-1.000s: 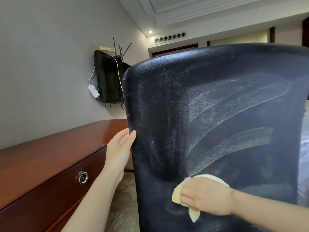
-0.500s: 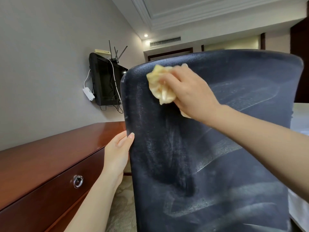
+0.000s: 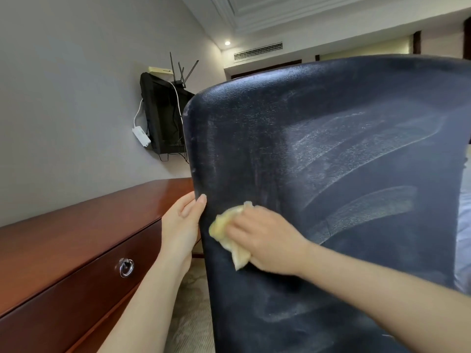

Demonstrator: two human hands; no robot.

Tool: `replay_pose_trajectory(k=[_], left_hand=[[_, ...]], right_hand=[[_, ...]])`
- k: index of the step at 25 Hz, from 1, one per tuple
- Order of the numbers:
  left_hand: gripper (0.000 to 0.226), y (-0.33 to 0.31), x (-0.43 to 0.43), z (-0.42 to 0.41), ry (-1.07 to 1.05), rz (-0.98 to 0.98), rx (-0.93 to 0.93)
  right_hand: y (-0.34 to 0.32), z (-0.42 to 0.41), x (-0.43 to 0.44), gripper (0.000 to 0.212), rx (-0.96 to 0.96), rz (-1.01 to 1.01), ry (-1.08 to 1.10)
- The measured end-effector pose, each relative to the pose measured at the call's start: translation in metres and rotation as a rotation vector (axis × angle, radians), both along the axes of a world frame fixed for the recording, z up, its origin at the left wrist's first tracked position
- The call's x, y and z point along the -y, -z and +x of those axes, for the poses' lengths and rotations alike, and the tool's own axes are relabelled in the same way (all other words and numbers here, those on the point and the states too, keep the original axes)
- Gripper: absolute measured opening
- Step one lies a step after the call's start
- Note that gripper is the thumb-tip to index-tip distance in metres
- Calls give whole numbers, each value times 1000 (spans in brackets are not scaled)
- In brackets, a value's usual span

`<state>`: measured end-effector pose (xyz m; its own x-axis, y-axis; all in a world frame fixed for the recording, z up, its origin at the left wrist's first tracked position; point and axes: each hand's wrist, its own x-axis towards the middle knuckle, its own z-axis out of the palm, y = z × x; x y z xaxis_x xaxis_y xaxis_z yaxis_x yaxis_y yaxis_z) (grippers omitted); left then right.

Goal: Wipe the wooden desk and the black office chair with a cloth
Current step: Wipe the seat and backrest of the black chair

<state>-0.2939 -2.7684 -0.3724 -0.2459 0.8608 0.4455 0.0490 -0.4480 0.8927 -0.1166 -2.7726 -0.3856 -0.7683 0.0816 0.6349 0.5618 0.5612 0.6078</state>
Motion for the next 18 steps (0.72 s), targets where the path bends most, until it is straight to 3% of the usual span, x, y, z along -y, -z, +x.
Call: replay_pose_trajectory(k=[4, 7, 11, 13, 18], left_hand=[[19, -2, -1, 2, -72, -59, -29], [24, -3, -1, 1, -76, -60, -42], [34, -1, -2, 2, -78, -48, -5], [33, 0, -3, 4, -82, -39, 12], [34, 0, -4, 6, -92, -44, 23]], right_hand=[[72, 35, 6, 38, 489, -48, 219], [86, 72, 9, 23, 595, 11, 244], [28, 86, 14, 19, 276, 118, 105], [-14, 86, 13, 29, 95, 194, 41], [-106, 87, 14, 28, -375, 226, 88]])
